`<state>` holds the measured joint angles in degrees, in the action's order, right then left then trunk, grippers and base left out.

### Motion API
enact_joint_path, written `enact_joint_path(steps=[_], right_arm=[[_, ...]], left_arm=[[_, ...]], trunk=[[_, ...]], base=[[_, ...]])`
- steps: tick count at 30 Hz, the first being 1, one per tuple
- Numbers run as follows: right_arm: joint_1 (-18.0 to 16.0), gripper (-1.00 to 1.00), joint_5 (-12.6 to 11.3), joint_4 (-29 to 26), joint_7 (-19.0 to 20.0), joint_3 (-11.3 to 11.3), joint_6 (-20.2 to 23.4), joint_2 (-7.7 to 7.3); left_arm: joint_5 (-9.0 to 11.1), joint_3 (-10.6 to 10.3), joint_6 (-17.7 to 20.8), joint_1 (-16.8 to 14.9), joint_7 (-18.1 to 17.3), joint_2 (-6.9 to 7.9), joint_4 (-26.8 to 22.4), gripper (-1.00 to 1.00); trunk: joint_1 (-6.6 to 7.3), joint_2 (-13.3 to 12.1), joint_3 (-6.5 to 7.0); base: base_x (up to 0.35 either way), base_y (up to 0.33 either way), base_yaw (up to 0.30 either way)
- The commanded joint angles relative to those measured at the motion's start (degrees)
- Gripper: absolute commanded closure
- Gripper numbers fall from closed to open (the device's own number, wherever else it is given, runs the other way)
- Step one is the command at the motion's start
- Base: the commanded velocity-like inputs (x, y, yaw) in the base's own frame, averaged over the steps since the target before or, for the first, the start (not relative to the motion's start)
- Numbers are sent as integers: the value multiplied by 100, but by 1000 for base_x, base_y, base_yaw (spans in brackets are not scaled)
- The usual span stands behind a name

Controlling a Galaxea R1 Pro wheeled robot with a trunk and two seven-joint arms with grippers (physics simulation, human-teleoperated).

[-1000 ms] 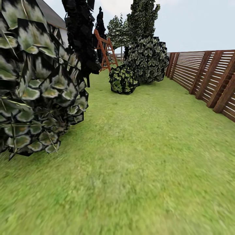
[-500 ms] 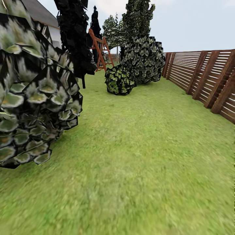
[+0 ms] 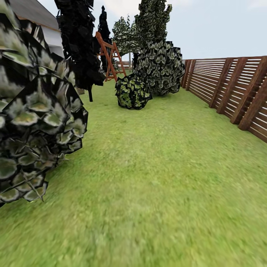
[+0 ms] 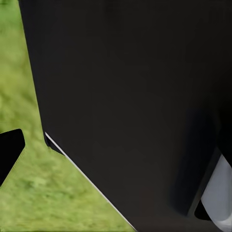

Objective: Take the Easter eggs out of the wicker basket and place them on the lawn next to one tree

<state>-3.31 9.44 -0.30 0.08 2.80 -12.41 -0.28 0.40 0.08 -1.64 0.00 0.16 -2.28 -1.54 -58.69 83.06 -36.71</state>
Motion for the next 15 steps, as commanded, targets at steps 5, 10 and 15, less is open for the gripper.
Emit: enact_joint_path(steps=[5,10,15], right_arm=[[-3,-100,14,3,1,27,-16,2],[-3,-100,14,3,1,27,-16,2],[-3,-100,14,3,1,27,-16,2]], left_arm=[[4,0,-12,0,2,-2,1,-100],[4,0,-11,0,2,0,3,-100],[4,0,-11,0,2,-1,3,-100]], trunk=[[-3,2,-4],[-3,2,-4],[-3,2,-4]], base=[[339,0,0],[339,0,0],[339,0,0]])
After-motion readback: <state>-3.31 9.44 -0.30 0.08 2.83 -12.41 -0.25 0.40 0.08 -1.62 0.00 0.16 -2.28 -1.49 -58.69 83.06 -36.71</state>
